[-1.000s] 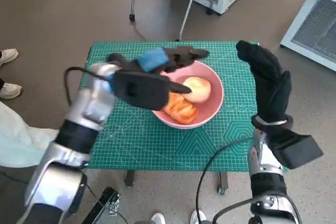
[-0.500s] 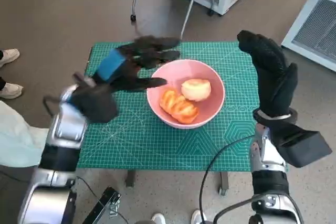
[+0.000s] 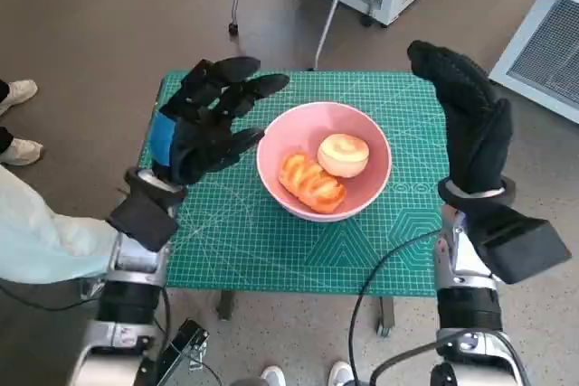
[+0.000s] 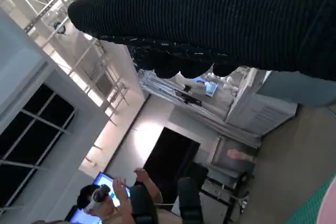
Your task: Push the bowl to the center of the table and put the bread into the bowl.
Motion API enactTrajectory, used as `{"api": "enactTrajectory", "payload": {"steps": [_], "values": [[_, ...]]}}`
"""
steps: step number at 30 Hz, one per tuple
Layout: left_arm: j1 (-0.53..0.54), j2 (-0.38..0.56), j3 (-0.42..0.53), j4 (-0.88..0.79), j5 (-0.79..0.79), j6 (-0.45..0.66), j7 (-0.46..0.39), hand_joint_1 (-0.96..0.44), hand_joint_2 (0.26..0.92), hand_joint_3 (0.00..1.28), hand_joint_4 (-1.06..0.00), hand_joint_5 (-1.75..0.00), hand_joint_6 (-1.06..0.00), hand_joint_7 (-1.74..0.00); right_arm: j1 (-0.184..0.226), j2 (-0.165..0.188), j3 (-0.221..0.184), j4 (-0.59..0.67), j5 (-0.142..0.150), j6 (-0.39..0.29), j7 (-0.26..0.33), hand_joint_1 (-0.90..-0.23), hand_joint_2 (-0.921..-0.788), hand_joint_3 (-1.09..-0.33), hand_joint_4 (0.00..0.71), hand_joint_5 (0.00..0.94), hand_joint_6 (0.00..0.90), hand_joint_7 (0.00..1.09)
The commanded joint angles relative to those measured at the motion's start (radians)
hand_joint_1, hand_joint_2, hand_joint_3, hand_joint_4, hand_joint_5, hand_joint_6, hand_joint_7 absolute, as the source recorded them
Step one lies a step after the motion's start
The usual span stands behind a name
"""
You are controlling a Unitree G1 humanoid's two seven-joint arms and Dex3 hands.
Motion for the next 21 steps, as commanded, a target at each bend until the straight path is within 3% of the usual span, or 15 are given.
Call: {"api": "enactTrajectory", "payload": {"steps": [1, 10, 21], "values": [[0.019, -0.015, 0.009, -0.051, -0.029, 0.024, 0.013, -0.1, 0.921, 0.12, -0.34, -0.6, -0.37, -0.67, 0.001, -0.01, 0.007, -0.009, -0.024, 0.021, -0.02, -0.557, -0.921, -0.792, 0.384, 0.006, 0.003, 0.78], [0.033, -0.04, 0.011, -0.065, -0.027, -0.011, 0.048, -0.11, 0.921, 0.12, -0.33, -0.6, -0.33, -0.68, 0.004, -0.01, 0.018, -0.031, -0.041, 0.04, -0.043, -0.553, -0.921, -0.799, 0.385, 0.006, 0.0, 0.79], [0.028, -0.048, 0.006, -0.047, -0.013, -0.032, 0.072, -0.16, 0.921, 0.11, -0.31, -0.6, -0.3, -0.67, 0.003, -0.012, 0.021, -0.021, -0.04, 0.034, -0.048, -0.552, -0.921, -0.802, 0.384, 0.006, 0.001, 0.8]]}}
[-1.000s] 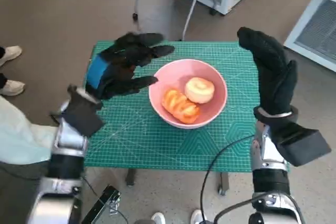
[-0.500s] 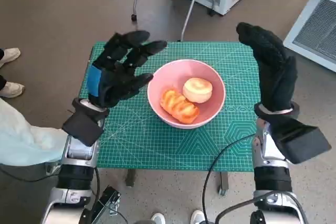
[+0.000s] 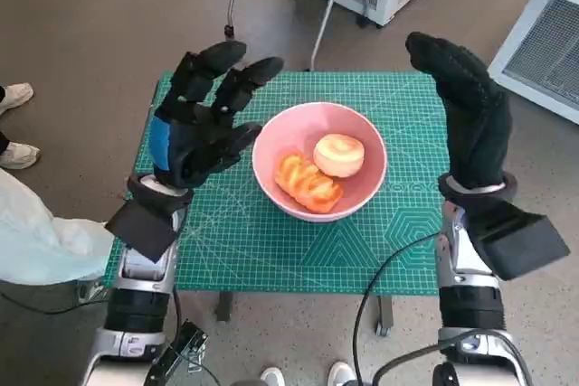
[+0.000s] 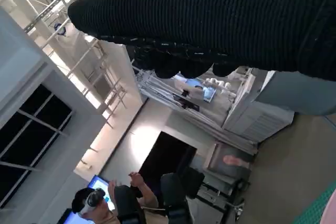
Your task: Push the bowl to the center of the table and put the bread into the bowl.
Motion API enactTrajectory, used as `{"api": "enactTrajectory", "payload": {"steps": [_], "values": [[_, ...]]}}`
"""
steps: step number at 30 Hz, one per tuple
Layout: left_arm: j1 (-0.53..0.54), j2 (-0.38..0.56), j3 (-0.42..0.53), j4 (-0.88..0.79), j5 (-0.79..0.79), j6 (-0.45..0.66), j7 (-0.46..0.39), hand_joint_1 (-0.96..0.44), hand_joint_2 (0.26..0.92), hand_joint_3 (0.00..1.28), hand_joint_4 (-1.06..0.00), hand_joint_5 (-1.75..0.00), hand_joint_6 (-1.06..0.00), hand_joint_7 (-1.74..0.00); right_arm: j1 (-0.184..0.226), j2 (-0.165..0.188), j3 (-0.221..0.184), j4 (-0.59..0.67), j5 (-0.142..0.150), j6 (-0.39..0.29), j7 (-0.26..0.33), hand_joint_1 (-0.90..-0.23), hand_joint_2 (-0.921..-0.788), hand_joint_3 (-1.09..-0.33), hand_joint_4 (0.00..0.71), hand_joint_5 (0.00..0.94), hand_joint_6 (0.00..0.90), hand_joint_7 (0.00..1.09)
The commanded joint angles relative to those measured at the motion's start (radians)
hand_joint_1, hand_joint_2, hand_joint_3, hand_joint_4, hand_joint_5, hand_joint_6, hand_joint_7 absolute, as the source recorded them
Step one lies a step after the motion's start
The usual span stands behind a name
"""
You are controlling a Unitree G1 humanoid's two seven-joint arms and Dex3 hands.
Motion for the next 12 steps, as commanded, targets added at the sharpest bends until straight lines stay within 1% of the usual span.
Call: {"api": "enactTrajectory", "payload": {"steps": [1, 12], "values": [[0.004, -0.006, 0.0, 0.01, 0.002, -0.014, 0.013, -0.16, 0.921, 0.11, -0.31, -0.6, -0.3, -0.67, 0.006, -0.003, 0.005, 0.013, -0.01, 0.006, -0.007, -0.552, -0.921, -0.802, 0.384, 0.006, 0.001, 0.8], [0.004, -0.005, -0.001, 0.012, 0.002, -0.016, 0.015, -0.17, 0.921, 0.12, -0.31, -0.6, -0.3, -0.68, 0.006, -0.004, 0.006, 0.013, -0.01, 0.006, -0.007, -0.552, -0.921, -0.802, 0.385, 0.006, 0.0, 0.8]]}}
